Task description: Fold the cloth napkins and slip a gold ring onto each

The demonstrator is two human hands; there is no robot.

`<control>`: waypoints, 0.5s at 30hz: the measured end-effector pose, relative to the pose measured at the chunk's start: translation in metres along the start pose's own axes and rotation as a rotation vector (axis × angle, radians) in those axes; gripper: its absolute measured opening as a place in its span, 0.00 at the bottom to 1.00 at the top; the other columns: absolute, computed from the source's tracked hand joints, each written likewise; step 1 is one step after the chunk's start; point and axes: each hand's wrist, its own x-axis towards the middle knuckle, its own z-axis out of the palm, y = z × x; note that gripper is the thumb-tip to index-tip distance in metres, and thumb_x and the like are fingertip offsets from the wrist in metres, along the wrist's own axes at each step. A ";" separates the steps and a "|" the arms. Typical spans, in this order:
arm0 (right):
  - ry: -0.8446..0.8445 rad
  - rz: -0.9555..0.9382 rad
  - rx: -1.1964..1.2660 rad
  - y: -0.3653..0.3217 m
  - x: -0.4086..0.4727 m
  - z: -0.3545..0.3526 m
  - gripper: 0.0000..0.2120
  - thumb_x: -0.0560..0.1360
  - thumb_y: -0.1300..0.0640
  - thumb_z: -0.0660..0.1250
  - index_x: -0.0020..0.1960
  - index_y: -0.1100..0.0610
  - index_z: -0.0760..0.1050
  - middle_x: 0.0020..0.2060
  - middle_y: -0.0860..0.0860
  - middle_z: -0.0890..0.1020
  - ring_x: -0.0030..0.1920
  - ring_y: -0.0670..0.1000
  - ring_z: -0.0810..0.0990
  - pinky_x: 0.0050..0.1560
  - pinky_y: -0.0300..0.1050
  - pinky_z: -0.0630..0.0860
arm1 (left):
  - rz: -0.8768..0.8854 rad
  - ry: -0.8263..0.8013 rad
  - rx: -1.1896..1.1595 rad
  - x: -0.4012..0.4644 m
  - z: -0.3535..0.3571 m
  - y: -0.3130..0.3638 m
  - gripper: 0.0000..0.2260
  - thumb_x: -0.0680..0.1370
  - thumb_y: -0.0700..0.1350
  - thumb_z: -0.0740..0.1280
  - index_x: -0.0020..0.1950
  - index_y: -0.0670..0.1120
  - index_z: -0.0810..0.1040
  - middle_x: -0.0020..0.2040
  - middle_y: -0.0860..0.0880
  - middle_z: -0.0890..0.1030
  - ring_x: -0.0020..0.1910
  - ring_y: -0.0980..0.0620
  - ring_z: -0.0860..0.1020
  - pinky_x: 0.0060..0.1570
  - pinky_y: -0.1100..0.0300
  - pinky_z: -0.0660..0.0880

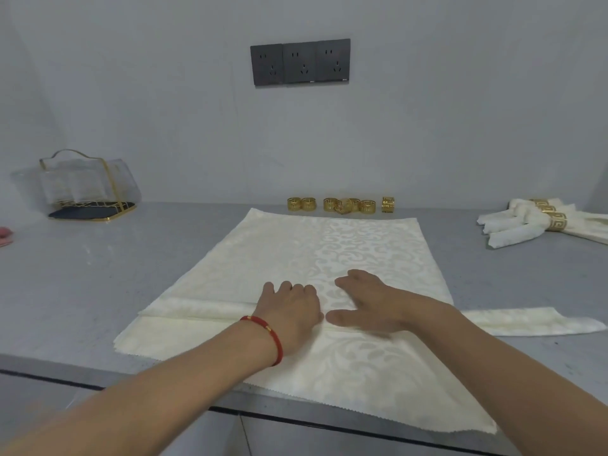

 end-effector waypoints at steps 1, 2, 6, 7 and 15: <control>0.003 0.003 -0.008 0.000 0.001 0.000 0.43 0.79 0.33 0.62 0.84 0.52 0.48 0.83 0.51 0.44 0.82 0.50 0.40 0.81 0.50 0.47 | 0.030 -0.028 0.080 0.001 -0.004 0.002 0.11 0.84 0.46 0.55 0.63 0.44 0.69 0.55 0.46 0.74 0.55 0.44 0.72 0.54 0.50 0.61; 0.009 0.004 -0.010 0.002 0.002 0.002 0.44 0.78 0.32 0.61 0.84 0.51 0.48 0.83 0.51 0.44 0.83 0.51 0.40 0.81 0.51 0.47 | 0.052 -0.074 0.141 0.004 -0.007 0.004 0.11 0.83 0.43 0.55 0.64 0.43 0.68 0.54 0.46 0.74 0.53 0.44 0.73 0.53 0.51 0.60; 0.051 -0.015 0.058 0.013 0.004 0.013 0.48 0.72 0.24 0.60 0.83 0.46 0.49 0.83 0.49 0.46 0.83 0.51 0.41 0.81 0.56 0.46 | 0.021 -0.226 0.061 0.010 -0.041 0.015 0.17 0.80 0.42 0.61 0.69 0.42 0.67 0.61 0.43 0.75 0.59 0.42 0.77 0.53 0.56 0.70; 0.063 -0.024 0.065 0.016 0.006 0.016 0.49 0.70 0.22 0.59 0.83 0.45 0.50 0.83 0.49 0.48 0.83 0.52 0.42 0.81 0.57 0.47 | -0.011 -0.264 -0.026 0.009 -0.053 0.016 0.19 0.80 0.42 0.63 0.71 0.41 0.68 0.63 0.41 0.76 0.60 0.41 0.77 0.52 0.57 0.74; 0.072 -0.054 0.001 0.016 0.005 0.022 0.47 0.75 0.24 0.53 0.84 0.50 0.46 0.83 0.53 0.43 0.82 0.50 0.38 0.81 0.54 0.38 | 0.083 -0.633 -0.611 0.026 -0.074 -0.016 0.16 0.75 0.31 0.60 0.56 0.42 0.82 0.40 0.44 0.81 0.42 0.47 0.78 0.46 0.53 0.79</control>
